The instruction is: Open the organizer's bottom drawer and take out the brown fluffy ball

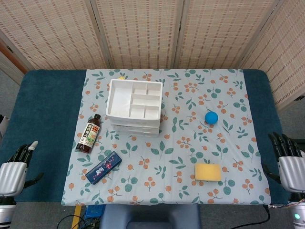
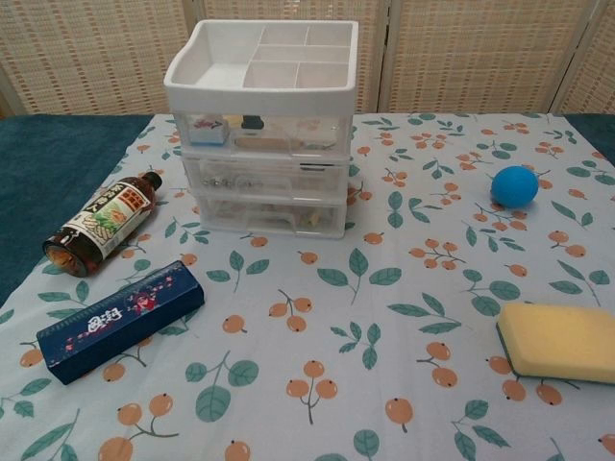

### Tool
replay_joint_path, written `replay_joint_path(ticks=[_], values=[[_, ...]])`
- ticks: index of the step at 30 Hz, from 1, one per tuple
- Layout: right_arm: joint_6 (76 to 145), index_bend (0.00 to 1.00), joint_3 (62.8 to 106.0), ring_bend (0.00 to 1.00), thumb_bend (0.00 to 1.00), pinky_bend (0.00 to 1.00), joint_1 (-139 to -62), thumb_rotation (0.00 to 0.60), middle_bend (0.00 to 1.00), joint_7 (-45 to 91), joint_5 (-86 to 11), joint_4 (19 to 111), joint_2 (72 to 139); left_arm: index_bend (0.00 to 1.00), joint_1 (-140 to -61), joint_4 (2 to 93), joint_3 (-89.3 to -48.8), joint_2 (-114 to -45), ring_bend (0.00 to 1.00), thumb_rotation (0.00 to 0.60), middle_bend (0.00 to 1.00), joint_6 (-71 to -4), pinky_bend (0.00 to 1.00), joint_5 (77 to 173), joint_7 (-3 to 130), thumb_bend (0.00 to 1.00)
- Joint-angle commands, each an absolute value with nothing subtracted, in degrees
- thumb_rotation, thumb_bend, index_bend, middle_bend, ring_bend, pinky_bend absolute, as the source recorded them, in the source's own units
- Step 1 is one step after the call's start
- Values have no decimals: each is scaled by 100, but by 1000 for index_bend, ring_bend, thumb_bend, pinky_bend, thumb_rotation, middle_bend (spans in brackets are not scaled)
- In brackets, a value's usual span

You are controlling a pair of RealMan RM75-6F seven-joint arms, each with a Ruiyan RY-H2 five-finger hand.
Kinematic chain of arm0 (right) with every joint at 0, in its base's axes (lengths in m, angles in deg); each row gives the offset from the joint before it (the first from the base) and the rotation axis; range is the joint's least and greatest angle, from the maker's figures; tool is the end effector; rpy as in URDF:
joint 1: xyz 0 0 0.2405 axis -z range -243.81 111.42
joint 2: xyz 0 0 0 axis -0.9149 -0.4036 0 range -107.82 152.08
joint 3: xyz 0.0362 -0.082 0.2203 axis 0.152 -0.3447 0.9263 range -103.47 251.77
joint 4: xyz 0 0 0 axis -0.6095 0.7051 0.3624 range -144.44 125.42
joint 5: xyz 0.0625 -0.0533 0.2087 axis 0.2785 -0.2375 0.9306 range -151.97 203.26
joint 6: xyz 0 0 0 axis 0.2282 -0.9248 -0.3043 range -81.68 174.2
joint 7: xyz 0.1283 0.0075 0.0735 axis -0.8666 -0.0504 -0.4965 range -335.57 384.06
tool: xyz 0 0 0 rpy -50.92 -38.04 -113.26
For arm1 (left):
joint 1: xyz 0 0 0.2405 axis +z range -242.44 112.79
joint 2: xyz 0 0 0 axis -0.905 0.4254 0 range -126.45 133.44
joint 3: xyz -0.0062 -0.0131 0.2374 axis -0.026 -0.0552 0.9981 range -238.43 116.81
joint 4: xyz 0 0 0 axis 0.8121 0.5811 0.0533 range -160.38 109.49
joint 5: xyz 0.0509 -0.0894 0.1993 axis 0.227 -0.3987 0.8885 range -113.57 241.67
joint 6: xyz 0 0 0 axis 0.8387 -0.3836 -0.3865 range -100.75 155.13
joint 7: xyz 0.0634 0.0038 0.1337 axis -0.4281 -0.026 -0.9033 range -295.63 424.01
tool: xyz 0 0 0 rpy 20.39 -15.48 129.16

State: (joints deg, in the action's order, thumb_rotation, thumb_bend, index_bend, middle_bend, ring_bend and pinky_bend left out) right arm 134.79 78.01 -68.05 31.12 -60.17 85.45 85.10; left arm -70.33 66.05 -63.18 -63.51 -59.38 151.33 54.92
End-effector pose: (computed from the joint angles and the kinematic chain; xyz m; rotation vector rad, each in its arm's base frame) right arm -0.2973 -0.1723 0.1506 1.3421 -0.8091 0.8415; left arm -0.2920 0.1860 0.1249 -1.4392 -0.7767 -0.8423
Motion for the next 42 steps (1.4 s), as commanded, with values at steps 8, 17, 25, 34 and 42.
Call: replay_joint_path(ticks=[8, 17, 25, 34, 42], values=[[13578, 0, 7790, 8, 278, 68, -6730, 600, 44, 3102, -6045, 8564, 8504, 64, -7058, 6631, -6338, -6350, 124, 600, 155, -5928, 369, 15125, 5460, 168], [13608, 0, 7832, 8, 278, 68, -6739, 600, 34, 3097, -6080, 8570, 8453, 119, -7239, 6906, -6476, -6248, 139, 600, 155, -5792, 369, 15133, 5736, 168], [13641, 0, 7870, 7, 278, 68, -6743, 600, 33, 3094, -6100, 8613, 8387, 189, -7666, 7253, -6536, -6171, 239, 600, 233, -5391, 420, 15457, 6455, 168], [13561, 0, 7853, 7, 281, 68, -6787, 600, 34, 2746, -6184, 8644, 8320, 320, -8429, 7918, -6527, -6249, 551, 600, 551, -4387, 787, 15667, 7142, 168], [13545, 0, 7855, 7, 282, 68, -6774, 600, 34, 2693, -6130, 8594, 8333, 335, -9257, 7849, -6716, -6913, 864, 600, 854, -3236, 1000, 15189, 7911, 214]])
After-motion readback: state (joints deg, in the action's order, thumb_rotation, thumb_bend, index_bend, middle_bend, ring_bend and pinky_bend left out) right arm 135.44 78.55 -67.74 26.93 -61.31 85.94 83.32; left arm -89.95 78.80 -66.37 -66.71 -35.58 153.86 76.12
